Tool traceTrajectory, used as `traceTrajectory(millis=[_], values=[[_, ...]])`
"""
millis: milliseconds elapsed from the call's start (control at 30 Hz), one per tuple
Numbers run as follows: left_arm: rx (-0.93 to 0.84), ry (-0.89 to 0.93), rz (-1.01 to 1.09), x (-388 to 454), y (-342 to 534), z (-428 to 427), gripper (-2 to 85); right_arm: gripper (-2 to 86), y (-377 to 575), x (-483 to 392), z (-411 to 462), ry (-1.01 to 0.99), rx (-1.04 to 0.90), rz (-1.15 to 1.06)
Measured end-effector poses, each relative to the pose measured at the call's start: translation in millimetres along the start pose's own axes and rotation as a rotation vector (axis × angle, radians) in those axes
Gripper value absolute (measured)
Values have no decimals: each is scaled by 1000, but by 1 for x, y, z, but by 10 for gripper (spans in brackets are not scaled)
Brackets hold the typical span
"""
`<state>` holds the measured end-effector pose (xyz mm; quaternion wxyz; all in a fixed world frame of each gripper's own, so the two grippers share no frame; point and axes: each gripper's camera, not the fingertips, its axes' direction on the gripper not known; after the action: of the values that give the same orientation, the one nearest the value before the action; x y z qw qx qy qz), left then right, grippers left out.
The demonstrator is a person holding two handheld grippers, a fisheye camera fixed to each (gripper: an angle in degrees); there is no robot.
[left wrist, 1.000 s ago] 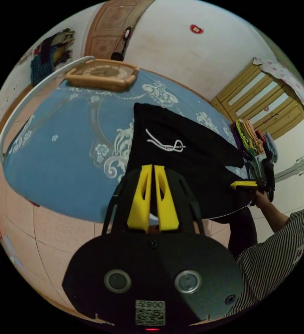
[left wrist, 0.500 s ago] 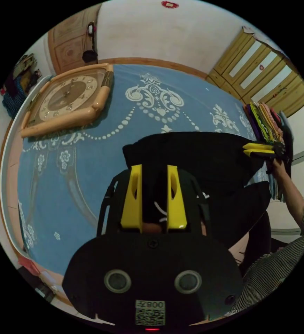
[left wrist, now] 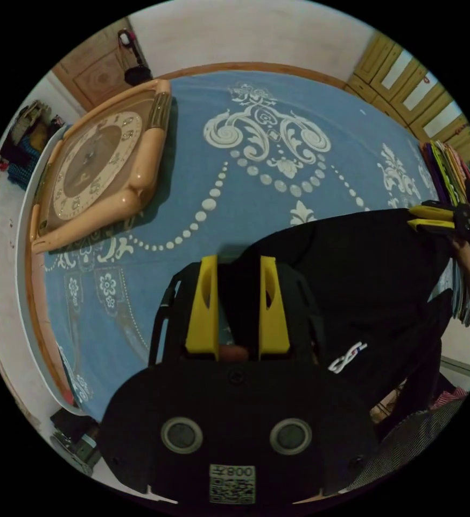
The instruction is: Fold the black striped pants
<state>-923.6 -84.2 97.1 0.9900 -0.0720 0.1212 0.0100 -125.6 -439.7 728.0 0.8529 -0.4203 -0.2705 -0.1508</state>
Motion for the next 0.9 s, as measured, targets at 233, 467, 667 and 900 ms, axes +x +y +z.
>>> traceTrajectory(millis=[233, 467, 667, 900], values=[[17, -26, 28, 20, 4, -19, 46, 38, -2, -28, -11, 46, 1, -37], [86, -32, 48, 34, 26, -54, 25, 15, 12, -46, -32, 9, 10, 6], [152, 5, 46, 41, 64, -85, 21, 11, 51, -69, -68, -23, 97, 47], [217, 45, 39, 51, 128, -116, 17, 10, 123, -127, -114, -2, 203, 40]])
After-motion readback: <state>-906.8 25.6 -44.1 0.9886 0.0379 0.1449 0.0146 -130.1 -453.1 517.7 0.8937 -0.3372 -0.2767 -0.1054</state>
